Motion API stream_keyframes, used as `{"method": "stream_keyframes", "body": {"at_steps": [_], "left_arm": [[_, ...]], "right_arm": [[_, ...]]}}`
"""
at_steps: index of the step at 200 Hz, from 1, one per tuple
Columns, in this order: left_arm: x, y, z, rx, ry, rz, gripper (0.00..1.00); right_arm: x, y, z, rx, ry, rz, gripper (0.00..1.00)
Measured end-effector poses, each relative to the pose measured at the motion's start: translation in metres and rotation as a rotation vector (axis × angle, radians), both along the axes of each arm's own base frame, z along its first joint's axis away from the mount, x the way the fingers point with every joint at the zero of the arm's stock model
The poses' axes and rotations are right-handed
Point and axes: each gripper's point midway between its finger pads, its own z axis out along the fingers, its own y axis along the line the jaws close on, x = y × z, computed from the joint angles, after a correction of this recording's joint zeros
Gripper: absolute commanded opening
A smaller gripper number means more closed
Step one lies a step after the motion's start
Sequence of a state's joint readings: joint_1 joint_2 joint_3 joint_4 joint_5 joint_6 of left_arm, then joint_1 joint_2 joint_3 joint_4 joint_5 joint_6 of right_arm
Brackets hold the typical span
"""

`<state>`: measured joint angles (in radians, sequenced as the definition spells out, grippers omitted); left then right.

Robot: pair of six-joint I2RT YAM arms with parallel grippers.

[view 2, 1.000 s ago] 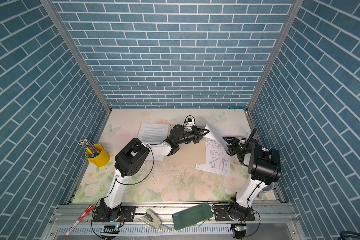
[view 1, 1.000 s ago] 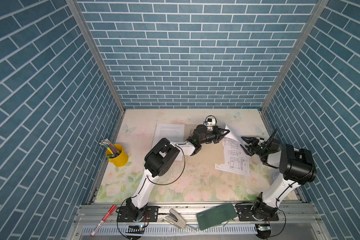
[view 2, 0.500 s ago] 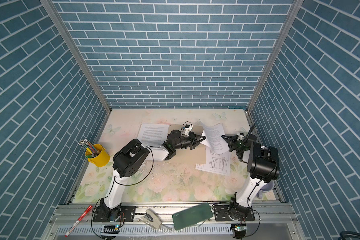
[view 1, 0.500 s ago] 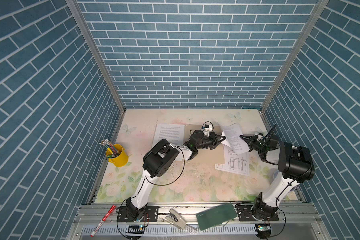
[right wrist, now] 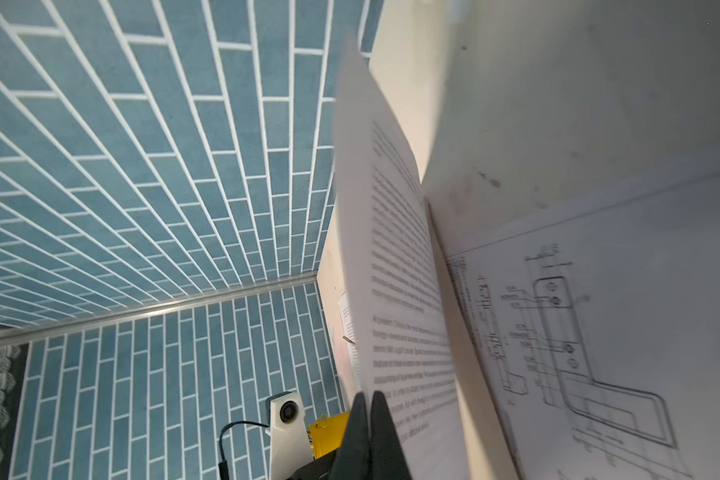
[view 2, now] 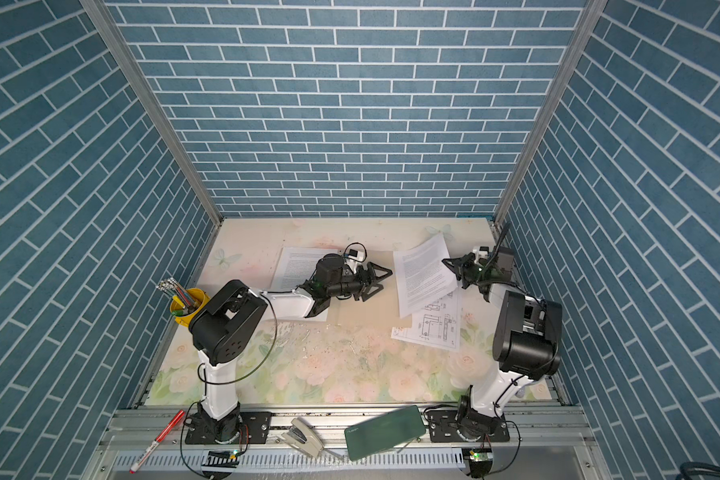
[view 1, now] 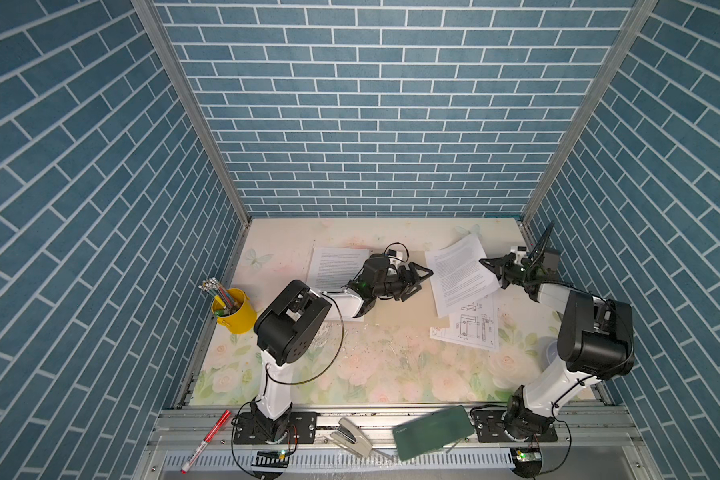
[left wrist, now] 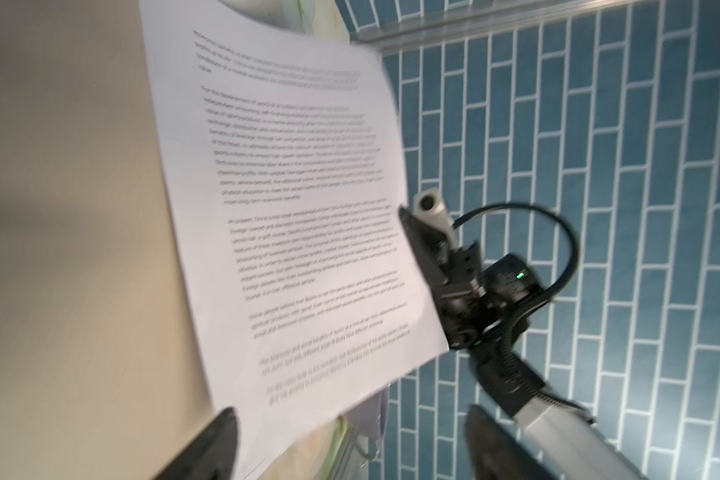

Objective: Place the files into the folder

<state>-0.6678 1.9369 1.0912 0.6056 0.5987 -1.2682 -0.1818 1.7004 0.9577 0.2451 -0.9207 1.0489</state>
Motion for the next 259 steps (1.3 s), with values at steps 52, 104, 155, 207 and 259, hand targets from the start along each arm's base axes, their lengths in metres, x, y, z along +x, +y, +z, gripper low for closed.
{"method": "stream_keyframes", "body": {"at_steps": [52, 104, 155, 207, 259], "left_arm": [[0.0, 0.043, 0.002, 0.195, -0.048, 0.022, 1.0], [0.002, 0.092, 0.007, 0.382, -0.114, 0.118, 1.0], [0.012, 0.153, 0.01, 0.443, -0.131, 0.275, 1.0], [0.011, 0.179, 0.005, 0.515, -0.118, 0.322, 0.99], [-0.003, 0.177, -0.014, 0.512, -0.071, 0.308, 1.0]], "right_arm": [[0.018, 0.062, 0.06, -0.077, -0.079, 0.097, 0.0], [0.02, 0.161, 0.126, -0.081, -0.195, 0.239, 0.0], [0.021, 0.211, 0.168, -0.02, -0.253, 0.296, 0.0], [0.006, 0.18, 0.12, -0.113, -0.176, 0.192, 0.0], [-0.045, 0.13, -0.016, -0.299, 0.047, 0.038, 0.0]]}}
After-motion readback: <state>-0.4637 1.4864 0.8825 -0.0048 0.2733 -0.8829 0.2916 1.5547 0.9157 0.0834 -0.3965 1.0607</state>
